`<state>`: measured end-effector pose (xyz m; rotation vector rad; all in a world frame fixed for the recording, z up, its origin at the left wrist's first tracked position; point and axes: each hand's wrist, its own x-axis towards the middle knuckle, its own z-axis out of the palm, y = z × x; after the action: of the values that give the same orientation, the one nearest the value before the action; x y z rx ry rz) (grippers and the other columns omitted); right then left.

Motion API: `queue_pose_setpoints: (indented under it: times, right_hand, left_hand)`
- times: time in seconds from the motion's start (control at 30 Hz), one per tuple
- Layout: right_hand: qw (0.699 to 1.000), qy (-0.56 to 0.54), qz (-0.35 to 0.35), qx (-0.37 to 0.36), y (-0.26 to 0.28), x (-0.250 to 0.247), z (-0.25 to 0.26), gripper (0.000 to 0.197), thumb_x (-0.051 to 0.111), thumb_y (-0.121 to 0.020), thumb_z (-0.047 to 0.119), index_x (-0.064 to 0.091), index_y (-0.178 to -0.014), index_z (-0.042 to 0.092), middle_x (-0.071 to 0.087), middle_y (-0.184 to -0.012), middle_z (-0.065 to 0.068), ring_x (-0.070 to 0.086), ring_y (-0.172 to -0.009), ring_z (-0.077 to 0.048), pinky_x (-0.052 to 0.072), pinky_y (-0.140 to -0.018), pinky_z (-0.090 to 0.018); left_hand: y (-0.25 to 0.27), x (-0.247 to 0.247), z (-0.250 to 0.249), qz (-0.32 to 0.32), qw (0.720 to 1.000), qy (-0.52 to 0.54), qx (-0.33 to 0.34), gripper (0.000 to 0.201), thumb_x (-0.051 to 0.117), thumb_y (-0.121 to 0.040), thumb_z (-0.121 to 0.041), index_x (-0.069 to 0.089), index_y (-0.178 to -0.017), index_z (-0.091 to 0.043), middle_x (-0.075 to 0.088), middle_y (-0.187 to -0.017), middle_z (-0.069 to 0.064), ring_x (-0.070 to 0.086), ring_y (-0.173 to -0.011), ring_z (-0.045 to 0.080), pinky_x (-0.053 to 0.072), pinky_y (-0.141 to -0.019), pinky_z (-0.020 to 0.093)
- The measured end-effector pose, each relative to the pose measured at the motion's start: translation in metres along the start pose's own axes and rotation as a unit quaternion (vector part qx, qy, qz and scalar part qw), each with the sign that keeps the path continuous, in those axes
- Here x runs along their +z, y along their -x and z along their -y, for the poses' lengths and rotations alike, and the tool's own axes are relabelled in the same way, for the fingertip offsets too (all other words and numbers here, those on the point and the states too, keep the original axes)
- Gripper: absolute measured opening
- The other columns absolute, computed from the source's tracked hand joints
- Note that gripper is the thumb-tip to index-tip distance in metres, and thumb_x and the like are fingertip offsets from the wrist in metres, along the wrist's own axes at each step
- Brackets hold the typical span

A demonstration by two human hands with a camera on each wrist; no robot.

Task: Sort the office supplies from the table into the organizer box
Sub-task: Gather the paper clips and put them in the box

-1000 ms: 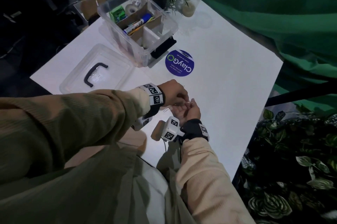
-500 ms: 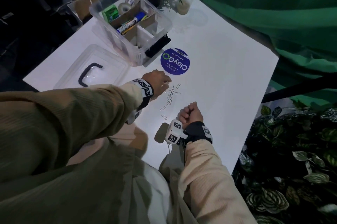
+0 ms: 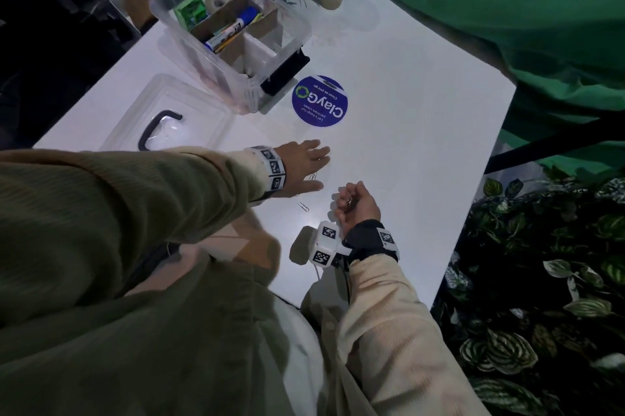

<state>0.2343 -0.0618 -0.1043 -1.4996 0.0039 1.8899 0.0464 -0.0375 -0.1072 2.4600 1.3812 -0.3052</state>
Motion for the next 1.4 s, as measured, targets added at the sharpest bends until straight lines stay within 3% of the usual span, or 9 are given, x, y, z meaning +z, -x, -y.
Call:
queue_pose_setpoints:
  times: [0.2,0.43,0.6,0.7,0.8,1.0,1.2,1.33,1.4]
  right_hand:
    - [1.000,0.029,0.005,0.004,-0.008,0.003,-0.005,0.041,0.045,-0.094,0.037,0.043,-0.057,0.021,0.041,-0.051,0.005,0.032,-0.032,-0.010,0.019,-0.034,-0.012]
    - [0.999,0.037,-0.005,-0.003,-0.012,0.004,-0.005,0.045,0.045,-0.095,0.043,0.044,-0.057,0.019,0.043,-0.048,0.004,0.032,-0.033,-0.011,0.019,-0.033,-0.011]
    - [0.999,0.042,0.024,0.017,-0.017,0.008,-0.007,0.045,0.041,-0.096,0.043,0.040,-0.056,0.021,0.038,-0.055,0.003,0.032,-0.039,-0.012,0.019,-0.037,-0.013]
    - [0.996,0.023,0.082,0.014,-0.019,0.015,-0.008,0.042,0.032,-0.097,0.036,0.029,-0.058,0.022,0.025,-0.055,0.005,0.025,-0.048,-0.013,0.013,-0.044,-0.019]
    - [0.994,-0.008,0.108,0.007,-0.019,0.018,-0.009,0.044,0.025,-0.102,0.034,0.027,-0.060,0.020,0.022,-0.053,0.004,0.020,-0.047,-0.012,0.016,-0.039,-0.019]
    - [0.997,-0.013,0.081,-0.003,-0.013,0.021,-0.009,0.042,0.022,-0.103,0.028,0.032,-0.064,0.017,0.027,-0.052,0.003,0.020,-0.056,-0.015,0.013,-0.058,-0.027]
    - [0.993,-0.063,0.099,0.002,-0.007,0.022,-0.007,0.037,0.025,-0.100,0.017,0.029,-0.063,0.017,0.026,-0.050,0.002,0.023,-0.043,-0.013,0.017,-0.042,-0.021]
    - [0.993,-0.072,0.092,0.000,-0.007,0.024,-0.006,0.040,0.023,-0.102,0.019,0.030,-0.063,0.016,0.027,-0.052,0.002,0.023,-0.044,-0.014,0.020,-0.041,-0.021]
    - [0.994,-0.085,0.070,0.001,-0.003,0.028,-0.005,0.039,0.026,-0.103,0.021,0.043,-0.068,0.012,0.036,-0.058,-0.001,0.032,-0.049,-0.015,0.029,-0.044,-0.023]
  left_hand:
    - [0.030,0.021,-0.009,-0.008,0.999,0.032,0.004,0.080,0.053,-0.083,-0.063,0.031,-0.146,-0.019,0.028,-0.154,0.008,0.025,-0.141,0.030,0.034,-0.107,0.041]
    - [0.031,0.018,-0.005,-0.112,0.991,0.055,0.053,0.030,0.069,-0.083,-0.031,0.070,-0.108,-0.015,0.065,-0.103,0.012,0.058,-0.090,0.033,0.055,-0.070,0.042]
    - [0.024,0.002,-0.002,-0.053,0.993,0.105,0.009,0.030,0.048,-0.098,-0.030,0.065,-0.120,-0.020,0.060,-0.113,0.004,0.047,-0.108,0.025,0.046,-0.080,0.035]
    - [0.019,-0.006,-0.002,-0.026,0.995,0.094,0.007,0.028,0.046,-0.098,-0.026,0.065,-0.116,-0.017,0.062,-0.110,0.004,0.050,-0.106,0.024,0.045,-0.082,0.034]
    - [0.016,-0.008,-0.002,-0.006,0.998,0.067,0.003,0.024,0.046,-0.098,-0.019,0.062,-0.115,-0.016,0.061,-0.108,0.004,0.052,-0.103,0.025,0.047,-0.080,0.035]
    - [0.013,-0.002,-0.003,-0.013,0.997,0.076,-0.027,0.025,0.048,-0.093,-0.010,0.055,-0.117,-0.012,0.057,-0.111,0.007,0.053,-0.105,0.027,0.047,-0.084,0.036]
    - [0.011,-0.009,-0.008,-0.009,0.958,0.243,-0.153,0.024,0.047,-0.085,-0.008,0.059,-0.105,-0.014,0.059,-0.113,0.004,0.056,-0.104,0.025,0.046,-0.089,0.032]
    - [0.012,-0.022,-0.006,-0.043,0.935,0.309,-0.168,0.020,0.056,-0.082,-0.013,0.062,-0.101,-0.014,0.064,-0.107,0.004,0.059,-0.098,0.023,0.049,-0.086,0.031]
    - [0.010,-0.030,-0.013,-0.074,0.931,0.329,-0.137,0.020,0.061,-0.083,-0.014,0.064,-0.103,-0.012,0.065,-0.104,0.004,0.059,-0.094,0.019,0.046,-0.082,0.026]
